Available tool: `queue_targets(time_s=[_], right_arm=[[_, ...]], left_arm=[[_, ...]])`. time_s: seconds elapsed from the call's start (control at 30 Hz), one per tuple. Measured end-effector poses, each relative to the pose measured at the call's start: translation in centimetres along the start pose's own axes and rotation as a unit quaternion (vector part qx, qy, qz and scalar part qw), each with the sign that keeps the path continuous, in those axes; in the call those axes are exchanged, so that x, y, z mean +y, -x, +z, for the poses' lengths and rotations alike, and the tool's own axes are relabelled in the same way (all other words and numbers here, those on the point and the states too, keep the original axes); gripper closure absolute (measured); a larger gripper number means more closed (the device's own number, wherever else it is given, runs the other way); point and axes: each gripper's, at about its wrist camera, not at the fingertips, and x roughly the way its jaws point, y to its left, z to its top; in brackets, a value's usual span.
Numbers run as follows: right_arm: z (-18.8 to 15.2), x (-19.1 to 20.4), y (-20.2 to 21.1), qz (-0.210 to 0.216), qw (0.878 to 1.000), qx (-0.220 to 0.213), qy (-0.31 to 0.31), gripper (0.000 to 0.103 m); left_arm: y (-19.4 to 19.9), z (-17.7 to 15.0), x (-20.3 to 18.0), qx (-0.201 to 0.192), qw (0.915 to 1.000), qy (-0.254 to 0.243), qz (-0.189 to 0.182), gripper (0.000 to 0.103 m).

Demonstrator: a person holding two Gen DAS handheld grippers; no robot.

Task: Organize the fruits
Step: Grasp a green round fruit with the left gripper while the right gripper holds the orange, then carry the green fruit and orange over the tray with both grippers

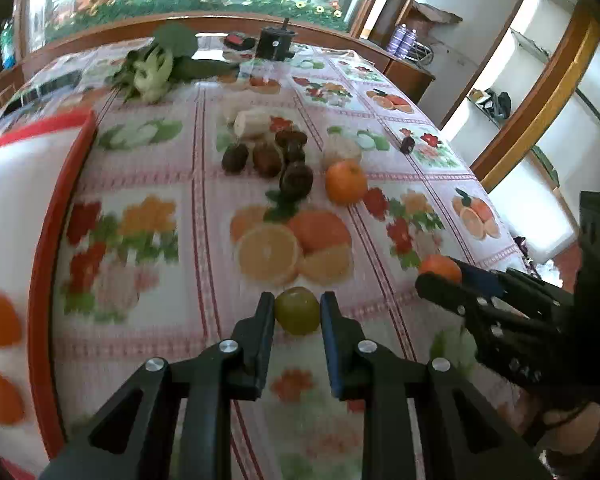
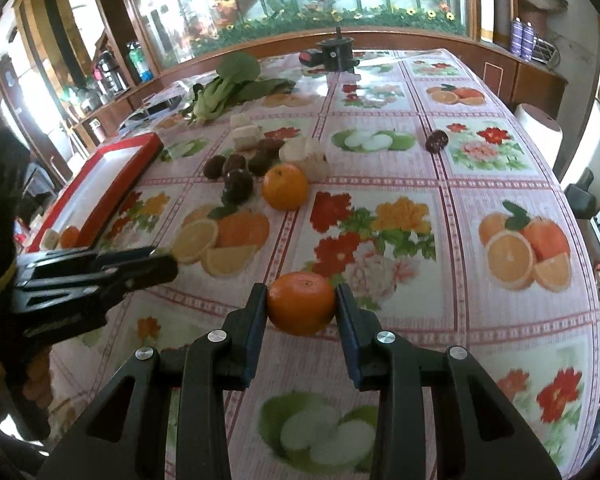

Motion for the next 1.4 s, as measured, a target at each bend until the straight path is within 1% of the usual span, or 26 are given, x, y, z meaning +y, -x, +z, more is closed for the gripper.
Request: queue_targets(time_s=[0.2, 0.33, 0.47, 0.67, 0.83, 1.0, 1.1, 1.2, 1.4], right_arm=[[-1.3, 0.5, 0.4, -0.003, 1.0, 0.008, -0.016, 0.069], [-1.5, 1.3, 0.3, -0.011, 1.0, 0.013, -0.013, 0.069], [-1.2, 2.7, 0.3, -0.01, 1.0, 0.012, -0.006, 0.069], [-0.1, 6.2, -0.1, 0.004, 1.0, 0.009, 0.023, 0.069], [1.1, 10.1, -1.0, 0.027, 0.998, 0.012, 0.058, 0.069], [2.4, 14.1, -2.2, 0.048, 0.994, 0.017, 0.094, 0.069], [3.2, 16.7, -2.9, 0.064, 0.991, 0.02, 0.113, 0.069], [4.2, 19.0, -3.5, 0.079, 0.988, 0.015, 0.129, 0.069], [5.7, 23.1, -5.3, 0.092, 0.982, 0.01, 0.164, 0.069]], left_arm=[[1.0, -2.6, 1.0, 0.005, 0.9993, 0.037, 0.002, 0.077], [1.8, -3.2, 1.0, -0.002, 0.9993, 0.037, 0.005, 0.077], [3.3, -3.2, 1.5, -0.017, 0.9989, 0.044, -0.006, 0.077], [5.5, -2.5, 3.1, -0.044, 0.9978, 0.049, -0.001, 0.077], [7.0, -2.1, 5.2, -0.059, 0.996, 0.067, 0.007, 0.077], [8.6, -1.8, 8.4, -0.075, 0.9928, 0.089, 0.028, 0.077], [9.6, -1.8, 10.9, -0.085, 0.9894, 0.108, 0.048, 0.077], [10.5, -1.8, 13.7, -0.092, 0.9847, 0.128, 0.073, 0.077], [11.9, -1.6, 18.8, -0.106, 0.9735, 0.156, 0.129, 0.077]])
